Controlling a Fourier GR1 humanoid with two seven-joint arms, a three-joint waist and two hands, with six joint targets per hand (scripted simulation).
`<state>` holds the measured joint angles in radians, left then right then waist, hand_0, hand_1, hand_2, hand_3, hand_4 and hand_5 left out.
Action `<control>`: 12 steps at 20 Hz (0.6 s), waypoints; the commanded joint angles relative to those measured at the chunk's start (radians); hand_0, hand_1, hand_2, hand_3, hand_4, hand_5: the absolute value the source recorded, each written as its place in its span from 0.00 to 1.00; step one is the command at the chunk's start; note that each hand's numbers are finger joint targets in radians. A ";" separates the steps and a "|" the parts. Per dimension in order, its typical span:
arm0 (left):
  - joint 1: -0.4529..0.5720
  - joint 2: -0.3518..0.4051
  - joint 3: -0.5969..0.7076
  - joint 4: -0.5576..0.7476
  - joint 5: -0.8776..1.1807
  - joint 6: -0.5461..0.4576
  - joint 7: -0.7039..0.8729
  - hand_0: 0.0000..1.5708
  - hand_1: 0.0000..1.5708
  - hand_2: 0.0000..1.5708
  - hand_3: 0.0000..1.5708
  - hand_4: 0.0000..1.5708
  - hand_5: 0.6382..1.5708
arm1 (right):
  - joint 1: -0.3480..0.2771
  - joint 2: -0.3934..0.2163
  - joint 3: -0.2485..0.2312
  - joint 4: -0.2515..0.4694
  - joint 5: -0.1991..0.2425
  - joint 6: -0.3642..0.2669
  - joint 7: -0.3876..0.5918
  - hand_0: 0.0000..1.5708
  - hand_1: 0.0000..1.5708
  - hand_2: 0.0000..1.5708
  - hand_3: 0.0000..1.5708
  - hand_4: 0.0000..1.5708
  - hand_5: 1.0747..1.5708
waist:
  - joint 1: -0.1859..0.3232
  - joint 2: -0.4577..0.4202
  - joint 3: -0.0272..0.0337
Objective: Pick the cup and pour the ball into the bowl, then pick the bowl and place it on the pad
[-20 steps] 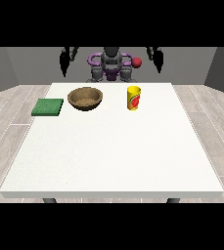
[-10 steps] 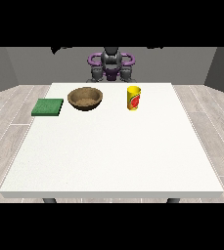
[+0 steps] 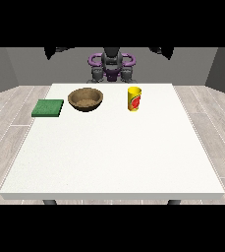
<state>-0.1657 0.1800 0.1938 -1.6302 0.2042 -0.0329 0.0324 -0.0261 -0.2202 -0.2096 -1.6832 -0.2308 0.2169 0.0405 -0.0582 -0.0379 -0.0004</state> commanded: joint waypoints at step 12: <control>-0.096 -0.129 -0.039 0.370 -0.142 0.067 -0.466 0.00 0.00 0.00 0.00 0.00 0.94 | -0.076 0.019 -0.005 0.152 0.069 0.037 -0.243 0.00 0.00 0.00 0.00 0.00 1.00 | -0.035 0.214 0.0004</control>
<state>-0.2241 0.0913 0.1718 -1.3416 0.0925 -0.0007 -0.3547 -0.0902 -0.2000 -0.2090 -1.5934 -0.1868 0.2390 -0.1186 -0.0879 0.1322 -0.0005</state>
